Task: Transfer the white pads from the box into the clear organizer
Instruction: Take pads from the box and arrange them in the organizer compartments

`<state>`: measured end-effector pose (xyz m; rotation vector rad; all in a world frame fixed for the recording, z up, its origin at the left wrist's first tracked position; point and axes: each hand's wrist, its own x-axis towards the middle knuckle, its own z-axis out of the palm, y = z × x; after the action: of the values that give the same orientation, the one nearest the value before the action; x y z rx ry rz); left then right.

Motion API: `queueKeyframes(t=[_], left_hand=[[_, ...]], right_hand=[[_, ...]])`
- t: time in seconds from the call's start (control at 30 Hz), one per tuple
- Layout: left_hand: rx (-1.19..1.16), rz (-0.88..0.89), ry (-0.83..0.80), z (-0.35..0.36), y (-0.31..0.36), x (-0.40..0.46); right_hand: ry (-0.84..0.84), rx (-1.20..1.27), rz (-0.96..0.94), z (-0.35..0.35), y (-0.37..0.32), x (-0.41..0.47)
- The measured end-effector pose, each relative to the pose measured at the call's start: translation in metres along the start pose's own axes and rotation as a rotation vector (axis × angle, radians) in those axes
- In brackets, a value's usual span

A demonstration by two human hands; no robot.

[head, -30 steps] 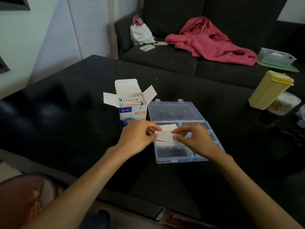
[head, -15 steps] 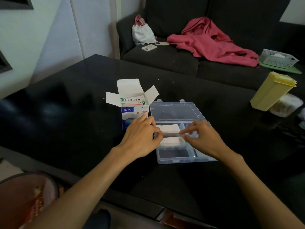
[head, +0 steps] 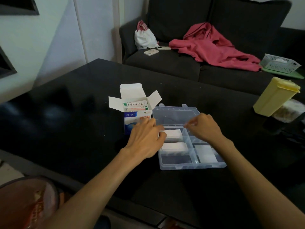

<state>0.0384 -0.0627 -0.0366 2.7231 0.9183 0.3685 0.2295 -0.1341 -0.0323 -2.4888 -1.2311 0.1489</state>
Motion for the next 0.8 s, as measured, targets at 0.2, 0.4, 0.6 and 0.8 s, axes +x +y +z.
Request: queueKeyframes(t=[0.2,0.4,0.6,0.8], left_hand=[[0.068,0.035,-0.035,0.01,-0.003,0.0],[0.0,0.048,0.019,0.004,0.0,-0.001],[-0.01,0.088,0.007,0.005,0.0,-0.001],[0.069,-0.026,0.016,0.004,0.0,0.004]], right_hand=[[0.023,-0.193,-0.019,0.009,-0.018,0.001],[-0.13,-0.127,0.055,0.013,-0.015,0.005],[-0.165,-0.135,0.086,0.009,-0.018,0.009],[-0.217,-0.18,-0.001,-0.003,-0.023,0.014]])
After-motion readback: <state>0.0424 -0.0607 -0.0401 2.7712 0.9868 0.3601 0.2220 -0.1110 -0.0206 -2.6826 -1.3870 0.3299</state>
